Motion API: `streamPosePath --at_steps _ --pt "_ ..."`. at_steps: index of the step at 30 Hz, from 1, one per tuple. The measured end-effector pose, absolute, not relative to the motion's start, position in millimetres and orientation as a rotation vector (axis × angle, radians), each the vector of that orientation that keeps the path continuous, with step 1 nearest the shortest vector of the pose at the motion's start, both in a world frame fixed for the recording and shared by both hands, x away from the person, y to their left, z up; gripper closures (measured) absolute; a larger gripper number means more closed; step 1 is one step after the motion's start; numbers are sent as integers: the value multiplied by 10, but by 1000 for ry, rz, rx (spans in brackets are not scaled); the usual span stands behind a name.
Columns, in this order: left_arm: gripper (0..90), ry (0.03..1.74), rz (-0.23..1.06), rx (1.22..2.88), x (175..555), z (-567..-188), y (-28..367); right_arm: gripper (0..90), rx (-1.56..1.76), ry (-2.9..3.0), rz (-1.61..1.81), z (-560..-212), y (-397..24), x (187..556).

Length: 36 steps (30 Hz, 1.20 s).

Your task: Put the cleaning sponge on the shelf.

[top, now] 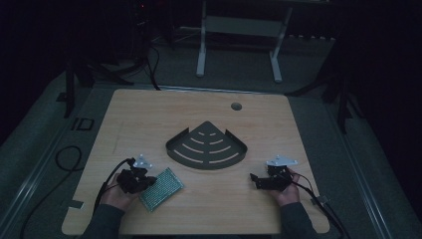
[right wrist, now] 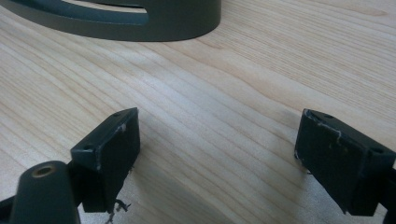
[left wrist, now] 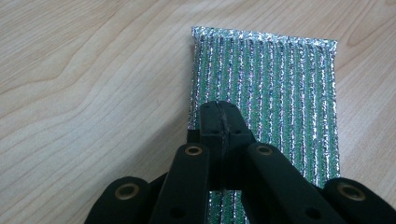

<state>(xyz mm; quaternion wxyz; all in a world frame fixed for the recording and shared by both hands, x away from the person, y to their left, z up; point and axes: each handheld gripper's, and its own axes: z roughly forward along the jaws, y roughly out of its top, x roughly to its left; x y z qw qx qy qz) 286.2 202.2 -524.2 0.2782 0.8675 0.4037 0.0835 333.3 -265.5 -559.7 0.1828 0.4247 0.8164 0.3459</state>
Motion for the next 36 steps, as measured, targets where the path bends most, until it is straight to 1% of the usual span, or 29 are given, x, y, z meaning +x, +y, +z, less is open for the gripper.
streamPosePath --at_steps 13,31,33,36 --pt "900 1133 252 2332 2909 -5231 2171 136 1198 2303 976 -5597 -2655 3333" --pt "898 1162 228 2364 3014 -5190 2342 136 1197 2303 976 -5597 -2656 3334" --pt "895 1162 222 2353 3011 -5173 2362 136 1198 2303 976 -5597 -2655 3334" --pt "859 1169 203 2333 3012 -5142 2402 136 1198 2303 976 -5597 -2655 3333"
